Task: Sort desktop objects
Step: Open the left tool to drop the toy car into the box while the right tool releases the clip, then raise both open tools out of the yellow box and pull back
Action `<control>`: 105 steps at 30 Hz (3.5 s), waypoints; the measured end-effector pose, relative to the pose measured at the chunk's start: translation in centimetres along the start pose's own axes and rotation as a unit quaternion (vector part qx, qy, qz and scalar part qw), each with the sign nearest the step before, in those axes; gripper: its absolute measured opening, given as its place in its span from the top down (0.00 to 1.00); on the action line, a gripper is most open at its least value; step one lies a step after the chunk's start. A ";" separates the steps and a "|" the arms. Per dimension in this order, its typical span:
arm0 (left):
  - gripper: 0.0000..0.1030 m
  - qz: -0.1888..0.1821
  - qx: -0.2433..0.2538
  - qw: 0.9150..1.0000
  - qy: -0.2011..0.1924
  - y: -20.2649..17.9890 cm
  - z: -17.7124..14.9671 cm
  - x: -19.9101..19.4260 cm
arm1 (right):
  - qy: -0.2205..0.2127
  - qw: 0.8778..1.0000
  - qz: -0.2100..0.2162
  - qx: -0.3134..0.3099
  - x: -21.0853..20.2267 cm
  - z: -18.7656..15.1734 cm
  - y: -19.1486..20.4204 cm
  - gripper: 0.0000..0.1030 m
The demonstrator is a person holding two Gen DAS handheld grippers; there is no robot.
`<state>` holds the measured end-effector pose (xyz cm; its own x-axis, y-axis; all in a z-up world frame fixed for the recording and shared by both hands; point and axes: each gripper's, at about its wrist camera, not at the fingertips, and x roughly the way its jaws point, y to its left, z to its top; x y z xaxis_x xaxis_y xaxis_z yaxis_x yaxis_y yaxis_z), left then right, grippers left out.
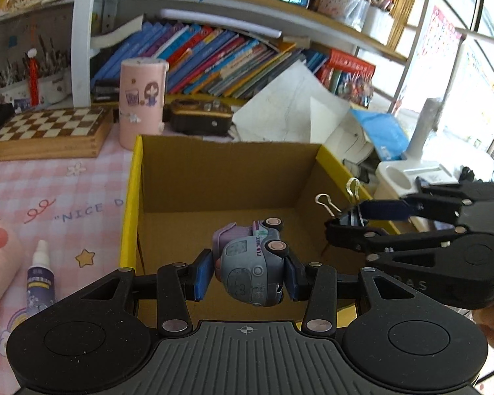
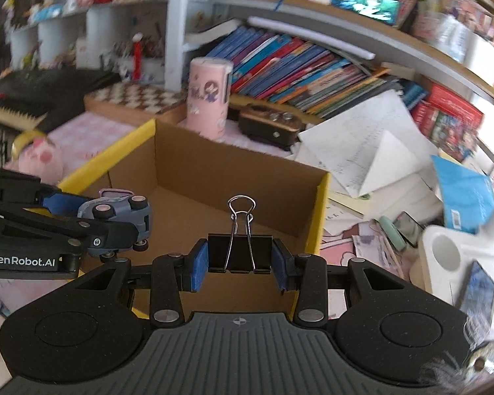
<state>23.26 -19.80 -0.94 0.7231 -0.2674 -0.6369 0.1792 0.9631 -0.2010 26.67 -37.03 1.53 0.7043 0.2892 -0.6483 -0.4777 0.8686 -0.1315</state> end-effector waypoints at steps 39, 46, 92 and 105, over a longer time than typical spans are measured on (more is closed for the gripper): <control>0.54 0.018 0.019 0.998 0.062 -0.7 -0.2 3.8 | 0.157 0.965 0.105 -0.180 9.6 1.1 0.9 0.63; 0.43 0.010 0.016 0.999 0.039 -0.7 -0.1 2.4 | 0.137 0.973 0.102 -0.157 9.0 1.3 0.4 0.63; 0.13 0.041 -0.023 0.994 -0.100 4.9 -4.2 -11.5 | -0.106 0.976 -0.113 0.151 -8.4 -3.8 4.0 0.31; 0.13 0.033 -0.015 0.996 -0.081 8.3 -7.4 -15.3 | -0.071 0.973 -0.121 0.183 -9.7 -6.1 10.6 0.31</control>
<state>8.75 -7.97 1.59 0.8314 -0.1936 -0.5209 0.1103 0.9762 -0.1867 11.59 -33.07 1.81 0.8513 0.0882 -0.5172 -0.0881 0.9958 0.0248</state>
